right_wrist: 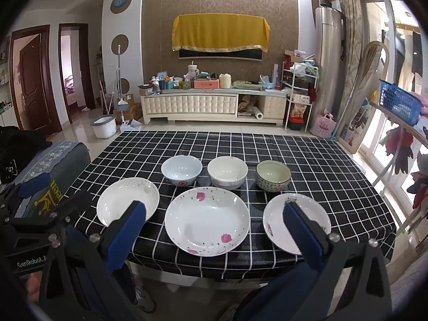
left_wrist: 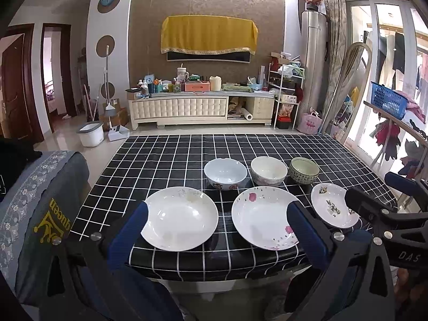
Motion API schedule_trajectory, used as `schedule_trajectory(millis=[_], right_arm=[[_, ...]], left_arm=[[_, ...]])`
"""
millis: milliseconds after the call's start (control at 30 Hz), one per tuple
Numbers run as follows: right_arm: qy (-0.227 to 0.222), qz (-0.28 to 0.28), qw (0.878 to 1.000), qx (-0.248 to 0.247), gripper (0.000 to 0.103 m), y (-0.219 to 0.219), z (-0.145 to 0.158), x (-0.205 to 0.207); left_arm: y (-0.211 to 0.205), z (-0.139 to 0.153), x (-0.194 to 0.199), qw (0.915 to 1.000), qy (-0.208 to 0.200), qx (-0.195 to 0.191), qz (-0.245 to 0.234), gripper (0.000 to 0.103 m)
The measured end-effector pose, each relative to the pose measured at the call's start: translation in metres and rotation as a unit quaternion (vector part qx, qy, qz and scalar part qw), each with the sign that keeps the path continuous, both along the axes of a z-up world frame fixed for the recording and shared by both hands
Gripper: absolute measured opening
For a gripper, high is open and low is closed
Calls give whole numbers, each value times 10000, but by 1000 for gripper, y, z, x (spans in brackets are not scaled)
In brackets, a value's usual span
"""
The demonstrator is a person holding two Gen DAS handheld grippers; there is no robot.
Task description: Organize plates and bowls
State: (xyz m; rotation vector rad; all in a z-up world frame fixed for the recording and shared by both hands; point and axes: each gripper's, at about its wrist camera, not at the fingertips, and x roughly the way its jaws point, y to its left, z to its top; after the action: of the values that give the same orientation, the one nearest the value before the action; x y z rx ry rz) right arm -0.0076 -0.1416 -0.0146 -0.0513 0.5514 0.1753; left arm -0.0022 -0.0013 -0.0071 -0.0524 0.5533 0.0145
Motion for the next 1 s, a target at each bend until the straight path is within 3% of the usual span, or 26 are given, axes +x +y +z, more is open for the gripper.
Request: schedule_trajectory(millis=[1000], right_arm=[[99,81,9999,82,103,-2,2,-3]], left_arm=[[-4,2,-3,9999,20,107,16,103]])
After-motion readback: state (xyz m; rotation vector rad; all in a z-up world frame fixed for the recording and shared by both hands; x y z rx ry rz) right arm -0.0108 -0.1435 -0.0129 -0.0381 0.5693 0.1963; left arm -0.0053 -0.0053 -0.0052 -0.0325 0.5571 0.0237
